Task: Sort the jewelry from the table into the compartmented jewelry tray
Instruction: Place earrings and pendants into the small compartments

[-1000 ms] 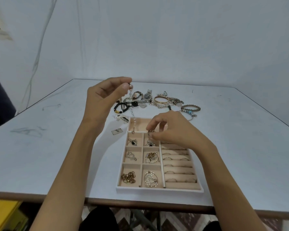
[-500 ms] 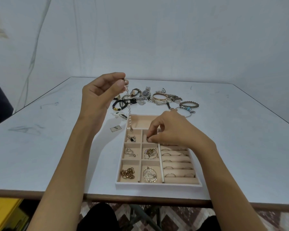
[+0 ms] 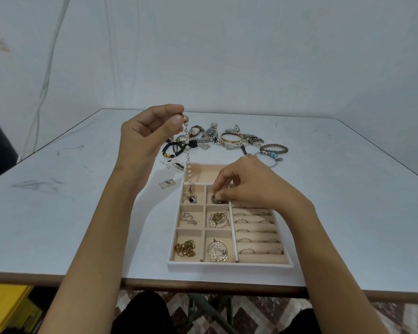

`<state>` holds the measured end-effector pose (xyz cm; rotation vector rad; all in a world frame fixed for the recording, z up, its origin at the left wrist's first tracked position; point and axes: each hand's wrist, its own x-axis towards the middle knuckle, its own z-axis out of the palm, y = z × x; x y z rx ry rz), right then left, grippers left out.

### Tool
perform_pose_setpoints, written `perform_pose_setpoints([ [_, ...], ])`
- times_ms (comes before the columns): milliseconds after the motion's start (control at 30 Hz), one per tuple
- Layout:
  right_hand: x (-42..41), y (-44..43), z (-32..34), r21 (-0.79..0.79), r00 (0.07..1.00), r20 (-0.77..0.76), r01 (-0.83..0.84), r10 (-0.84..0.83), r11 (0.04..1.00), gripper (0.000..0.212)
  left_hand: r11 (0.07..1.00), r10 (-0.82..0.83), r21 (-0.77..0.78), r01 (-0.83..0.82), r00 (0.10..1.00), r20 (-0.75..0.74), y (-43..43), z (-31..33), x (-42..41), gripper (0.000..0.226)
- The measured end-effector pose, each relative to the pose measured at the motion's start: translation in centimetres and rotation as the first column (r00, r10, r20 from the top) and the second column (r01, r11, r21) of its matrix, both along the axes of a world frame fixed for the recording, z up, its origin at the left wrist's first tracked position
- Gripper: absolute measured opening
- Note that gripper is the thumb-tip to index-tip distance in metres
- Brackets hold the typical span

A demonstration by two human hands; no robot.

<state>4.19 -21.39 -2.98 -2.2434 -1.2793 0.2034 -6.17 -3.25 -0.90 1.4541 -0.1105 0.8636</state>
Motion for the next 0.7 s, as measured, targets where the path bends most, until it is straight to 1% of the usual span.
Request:
perform_pose_setpoints([
  [133, -0.3, 0.2, -0.1, -0.031, 0.999, 0.034, 0.004, -0.003, 1.000, 0.013, 1.000, 0.002, 0.011, -0.002, 1.000, -0.011, 0.0, -0.1, 0.0, 0.017],
  [200, -0.5, 0.3, -0.2, -0.039, 0.998, 0.059, -0.001, 0.003, 0.999, 0.011, 1.000, 0.001, 0.015, 0.000, 1.000, -0.018, 0.0, -0.1, 0.0, 0.015],
  [267, -0.4, 0.1, 0.0, 0.002, 0.999, 0.033, -0.001, 0.001, 1.000, 0.003, 1.000, -0.003, 0.020, 0.003, 1.000, -0.021, -0.1, -0.1, 0.0, 0.015],
  [300, -0.3, 0.0, 0.1, 0.041, 1.000, 0.015, 0.006, -0.007, 0.999, 0.006, 1.000, -0.003, 0.023, 0.004, 1.000, -0.022, -0.1, 0.0, 0.0, 0.015],
  [400, 0.0, -0.7, 0.8, 0.165, 0.997, -0.010, 0.072, -0.071, 0.984, 0.010, 1.000, -0.010, 0.030, 0.010, 1.000, -0.023, -0.1, -0.1, 0.0, 0.015],
  [533, 0.0, -1.5, 1.0, 0.270, 0.982, -0.032, 0.187, -0.186, 0.945, 0.010, 0.999, -0.020, 0.033, 0.021, 1.000, -0.024, -0.2, 0.0, 0.0, 0.015],
  [600, -0.1, -2.1, 0.4, 0.275, 0.967, -0.069, 0.256, -0.247, 0.927, 0.015, 0.999, -0.021, 0.033, 0.022, 0.999, -0.029, -0.3, -0.1, 0.0, 0.015],
  [700, -0.6, -3.8, -1.2, 0.247, 0.944, -0.089, 0.330, -0.318, 0.911, 0.032, 0.999, -0.030, 0.033, 0.031, 0.999, -0.034, -0.3, -0.1, 0.0, 0.015],
])
